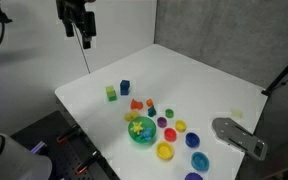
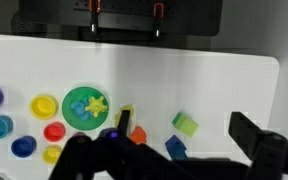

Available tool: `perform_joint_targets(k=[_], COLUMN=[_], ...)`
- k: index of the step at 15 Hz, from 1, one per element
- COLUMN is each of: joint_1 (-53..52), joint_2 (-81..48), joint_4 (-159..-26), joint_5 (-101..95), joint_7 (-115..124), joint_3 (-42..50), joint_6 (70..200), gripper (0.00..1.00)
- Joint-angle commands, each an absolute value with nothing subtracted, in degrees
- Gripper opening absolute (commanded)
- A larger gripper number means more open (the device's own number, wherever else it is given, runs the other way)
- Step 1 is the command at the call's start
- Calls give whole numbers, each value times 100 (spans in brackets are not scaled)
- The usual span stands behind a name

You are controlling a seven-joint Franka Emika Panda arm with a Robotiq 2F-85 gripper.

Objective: Put the green toy animal in the bowl

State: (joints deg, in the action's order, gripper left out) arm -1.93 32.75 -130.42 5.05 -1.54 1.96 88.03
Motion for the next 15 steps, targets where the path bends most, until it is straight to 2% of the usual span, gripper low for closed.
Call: perform_joint_targets(k=[1,8,15], joint_1=[-126,-119,-117], joint_2=[3269,3253,2850], joint_4=[-13022,-13076,-13331], joint_5=[526,475,335], joint_7=[-182,-174,-120], joint_3=[147,108,-36], joint_6=[8787,8916,9870], gripper=[100,100,100])
